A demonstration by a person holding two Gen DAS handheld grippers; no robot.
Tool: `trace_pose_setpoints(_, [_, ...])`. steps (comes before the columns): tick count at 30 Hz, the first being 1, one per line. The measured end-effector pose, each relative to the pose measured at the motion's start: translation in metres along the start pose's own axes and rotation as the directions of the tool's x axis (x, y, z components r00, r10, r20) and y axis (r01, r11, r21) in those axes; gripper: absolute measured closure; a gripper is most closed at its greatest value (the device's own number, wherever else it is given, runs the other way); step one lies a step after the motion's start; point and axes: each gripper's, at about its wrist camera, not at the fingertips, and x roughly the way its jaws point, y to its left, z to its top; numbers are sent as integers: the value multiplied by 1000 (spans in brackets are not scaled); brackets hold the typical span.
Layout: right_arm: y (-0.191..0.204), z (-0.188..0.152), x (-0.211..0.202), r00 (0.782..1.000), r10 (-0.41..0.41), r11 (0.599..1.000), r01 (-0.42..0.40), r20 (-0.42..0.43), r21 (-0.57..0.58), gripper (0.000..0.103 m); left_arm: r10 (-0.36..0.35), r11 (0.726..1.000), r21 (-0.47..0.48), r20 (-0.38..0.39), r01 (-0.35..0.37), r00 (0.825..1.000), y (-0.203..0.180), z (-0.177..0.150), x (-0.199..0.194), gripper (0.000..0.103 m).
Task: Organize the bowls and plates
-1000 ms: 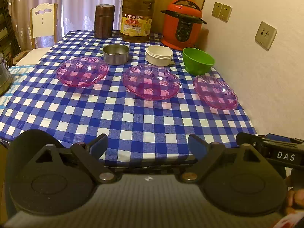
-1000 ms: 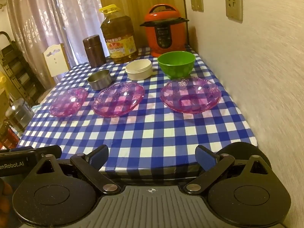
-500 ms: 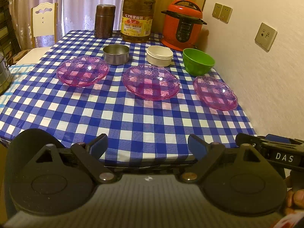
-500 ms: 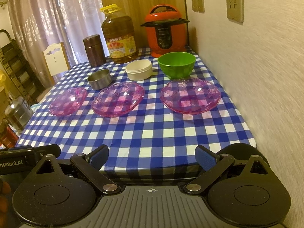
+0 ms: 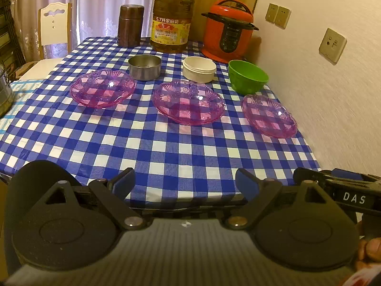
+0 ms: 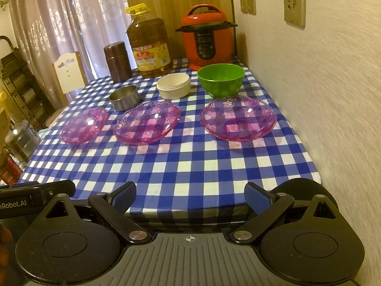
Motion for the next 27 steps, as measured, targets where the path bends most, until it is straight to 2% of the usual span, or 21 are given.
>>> trace_pose_setpoints(27, [-1, -1, 1, 1000, 0, 1000, 0, 1, 0, 6, -3, 1000, -4, -1, 3, 1000, -1, -1, 0, 14])
